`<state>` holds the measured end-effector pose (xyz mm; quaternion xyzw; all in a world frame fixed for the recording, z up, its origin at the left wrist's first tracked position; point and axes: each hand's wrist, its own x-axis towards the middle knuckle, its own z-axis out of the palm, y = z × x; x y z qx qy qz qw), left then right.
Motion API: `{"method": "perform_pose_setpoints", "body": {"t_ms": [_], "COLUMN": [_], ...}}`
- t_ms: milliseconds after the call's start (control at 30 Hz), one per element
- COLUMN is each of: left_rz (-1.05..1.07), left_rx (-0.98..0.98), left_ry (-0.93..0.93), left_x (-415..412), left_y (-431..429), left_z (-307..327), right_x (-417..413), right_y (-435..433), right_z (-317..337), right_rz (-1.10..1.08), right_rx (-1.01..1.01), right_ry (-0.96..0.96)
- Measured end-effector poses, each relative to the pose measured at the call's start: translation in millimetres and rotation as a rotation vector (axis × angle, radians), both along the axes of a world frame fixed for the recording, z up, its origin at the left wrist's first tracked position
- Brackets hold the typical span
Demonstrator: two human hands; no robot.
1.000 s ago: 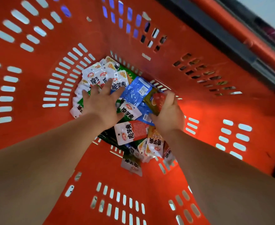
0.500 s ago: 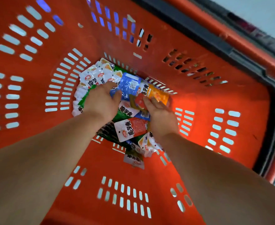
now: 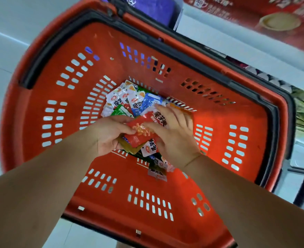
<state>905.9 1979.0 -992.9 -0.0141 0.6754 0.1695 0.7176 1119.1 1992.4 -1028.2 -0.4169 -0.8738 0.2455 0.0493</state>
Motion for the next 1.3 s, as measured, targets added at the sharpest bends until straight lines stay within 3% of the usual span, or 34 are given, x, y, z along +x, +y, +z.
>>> {"method": "perform_pose_setpoints", "body": {"t_ms": [67,167,233,333,467,533,600,667,767,867,1000,1133,1300], "left_rz": [0.089,0.073,-0.039,-0.108,-0.107,-0.226,-0.36,-0.453,-0.579,-0.576,-0.671,-0.679,-0.642], "left_rx": [0.027,0.06,0.066,0.036,-0.029,-0.03,0.022,0.062,0.092,0.127,0.155,0.165,0.182], "left_ry": [0.036,0.026,-0.026,-0.038,0.104,0.262,0.454,0.545,0.573,0.513,0.52,0.597,0.524], "left_x": [4,11,15,16,11,5,-3,-7,-1,5,11,16,16], "left_y": [-4,-12,-18,-19,-15,-16,-16,-15,-15,-17,-13,-19,-17], "left_z": [5,6,6,0,-14,-31,-49,-66,-84,-105,-123,-137,-131], "right_x": [-2,-20,-29,-35,-35,-27,-11,-5,-15,-20,-15,-12,-18], "right_y": [-6,-6,-2,-3,-5,-2,-7,-19,-41,-55,-70,-70,-63], "right_z": [0,8,8,5,-6,-19,-48,-70,-93,-114,-128,-130,-120], "right_rz": [-0.31,-0.955,-1.06,-0.946,-0.836,-0.954,-1.197,-1.479,-1.711,-1.725,-1.79,-1.87,-1.857], "right_rx": [-0.222,-0.874,-1.09,-1.127,-1.272,-1.169,-0.93,-0.901,-1.129,-1.309,-1.226,-1.079,-1.112], "right_ry": [0.076,0.334,0.339,0.314,0.241,0.097,-0.146,-0.221,-0.054,0.122,0.219,0.164,0.268]}}
